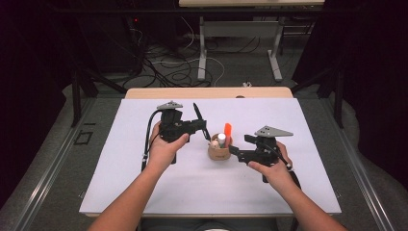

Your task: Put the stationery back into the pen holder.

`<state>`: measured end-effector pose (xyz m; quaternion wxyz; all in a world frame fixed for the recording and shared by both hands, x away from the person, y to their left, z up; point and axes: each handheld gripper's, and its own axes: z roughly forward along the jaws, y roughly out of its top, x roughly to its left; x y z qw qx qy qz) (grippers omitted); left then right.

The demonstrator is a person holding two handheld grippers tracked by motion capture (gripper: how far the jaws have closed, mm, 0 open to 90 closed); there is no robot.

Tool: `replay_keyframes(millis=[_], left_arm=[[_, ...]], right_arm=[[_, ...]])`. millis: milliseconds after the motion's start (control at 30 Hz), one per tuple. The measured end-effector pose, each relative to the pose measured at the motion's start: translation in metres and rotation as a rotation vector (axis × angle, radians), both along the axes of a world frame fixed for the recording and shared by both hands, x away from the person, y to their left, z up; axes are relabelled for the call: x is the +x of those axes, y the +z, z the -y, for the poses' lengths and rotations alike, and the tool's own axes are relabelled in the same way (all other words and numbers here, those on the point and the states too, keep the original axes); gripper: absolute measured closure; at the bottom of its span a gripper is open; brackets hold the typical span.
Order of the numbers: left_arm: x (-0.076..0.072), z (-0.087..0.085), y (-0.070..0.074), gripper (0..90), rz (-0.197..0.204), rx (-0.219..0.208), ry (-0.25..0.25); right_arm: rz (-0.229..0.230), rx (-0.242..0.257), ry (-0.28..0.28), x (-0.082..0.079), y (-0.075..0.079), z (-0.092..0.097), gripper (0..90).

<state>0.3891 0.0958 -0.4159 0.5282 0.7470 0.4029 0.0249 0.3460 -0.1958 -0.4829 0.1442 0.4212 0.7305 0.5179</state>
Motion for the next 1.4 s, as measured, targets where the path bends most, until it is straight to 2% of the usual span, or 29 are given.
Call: replay_keyframes(millis=[367, 500, 667, 800, 1067, 1200, 1400], left_arm=[[0.014, 0.011, -0.003, 79.1, 0.063, 0.022, 0.045], [0.019, 0.016, -0.009, 79.1, 0.078, 0.044, 0.050], [0.022, 0.026, -0.017, 79.1, 0.071, 0.069, 0.059], [0.025, 0.033, -0.025, 79.1, 0.073, 0.114, 0.053], [0.027, 0.041, -0.041, 79.1, 0.043, 0.133, 0.051], [0.027, 0.044, -0.048, 79.1, 0.041, 0.135, 0.047], [0.027, 0.047, -0.056, 79.0, 0.016, 0.141, 0.053]], right_arm=[[-0.010, -0.025, -0.073, 0.009, -0.009, 0.018, 17.5], [-0.027, -0.011, -0.095, 0.011, -0.012, 0.020, 17.5], [-0.034, -0.007, -0.101, 0.012, -0.013, 0.023, 17.5], [-0.044, -0.001, -0.109, 0.012, -0.015, 0.024, 17.5], [-0.066, 0.005, -0.103, 0.013, -0.017, 0.024, 17.5], [-0.065, 0.006, -0.101, 0.013, -0.017, 0.023, 17.5], [-0.068, 0.003, -0.100, 0.012, -0.018, 0.022, 17.5]])
